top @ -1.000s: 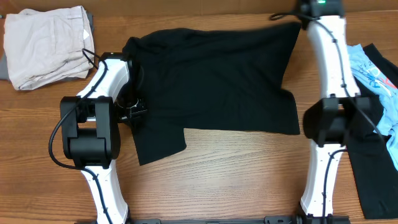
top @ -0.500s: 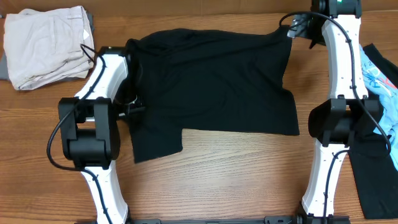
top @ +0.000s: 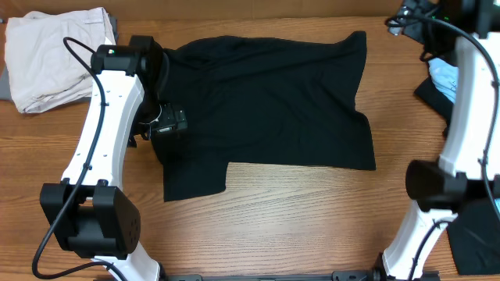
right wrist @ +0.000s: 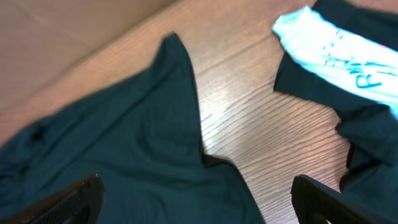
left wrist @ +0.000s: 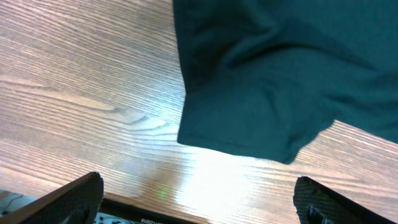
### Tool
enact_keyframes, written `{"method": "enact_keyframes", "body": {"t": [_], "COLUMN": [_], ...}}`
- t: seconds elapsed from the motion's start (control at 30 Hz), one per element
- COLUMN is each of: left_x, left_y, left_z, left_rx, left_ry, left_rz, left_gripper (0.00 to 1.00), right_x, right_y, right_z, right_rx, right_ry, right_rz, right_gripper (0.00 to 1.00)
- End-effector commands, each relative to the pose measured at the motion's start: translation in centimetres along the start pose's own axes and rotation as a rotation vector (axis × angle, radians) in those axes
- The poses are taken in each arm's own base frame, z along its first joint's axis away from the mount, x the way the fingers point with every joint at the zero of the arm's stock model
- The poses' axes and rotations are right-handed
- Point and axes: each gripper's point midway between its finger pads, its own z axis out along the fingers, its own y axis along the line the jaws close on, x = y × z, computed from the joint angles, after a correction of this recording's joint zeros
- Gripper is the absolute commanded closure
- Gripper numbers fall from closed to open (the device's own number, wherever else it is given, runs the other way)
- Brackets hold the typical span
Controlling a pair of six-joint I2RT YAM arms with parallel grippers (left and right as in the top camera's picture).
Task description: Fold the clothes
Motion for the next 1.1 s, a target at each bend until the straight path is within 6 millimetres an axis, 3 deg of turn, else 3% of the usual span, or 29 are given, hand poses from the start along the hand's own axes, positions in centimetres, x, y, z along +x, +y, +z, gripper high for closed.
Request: {"method": "enact_keyframes", "body": {"t": [0.0,0.17,0.33,0.43,0.53,0.67,0.8,1.0,1.07], "left_x": [-0.1,0.6,1.7,2.5,3.8,5.2,5.2,6.3,6.3], "left_y": [1.6,2.8,3.5,3.1,2.0,0.6,0.0,-0.4,-0.5], "left_z": [0.8,0.8,0.0,0.0,1.2,4.7,8.8,12.3,13.0], "left_rx": [-0.102,-0.149,-0.143,-0.088,-0.009,0.064,0.089,0.123,0.128], "left_ry": [-0.010,-0.013,-0.036,-0.052,-0.018,0.043,0.038,0.054,0.045], "left_rz": [-0.088,-0.129,-0.138,-0.140,-0.091,-0.048,-0.049,-0.050,-0.040], "left_gripper": [0.00,0.00,0.00,0.00,0.00,0.00,0.02,0.06,0.15], "right_x": [-0.4,-0.3,2.9,5.2,7.1,9.3,11.7,15.1,15.8], "right_y": [0.1,-1.1,-2.6,-4.5,-6.6,-7.7,-8.7,-11.1,-11.5], "right_z": [-3.5,-7.4,-7.3,-5.3,-2.4,1.9,5.8,9.1,9.9], "right_rx": [-0.036,-0.040,0.003,0.091,0.192,0.232,0.258,0.291,0.271], "right_ry": [-0.072,-0.145,-0.057,0.030,0.124,0.219,0.289,0.388,0.415], "right_rz": [0.014,0.030,0.030,0.060,0.099,0.108,0.133,0.268,0.299], "right_gripper": [0.00,0.00,0.00,0.00,0.00,0.00,0.00,0.00,0.00]}}
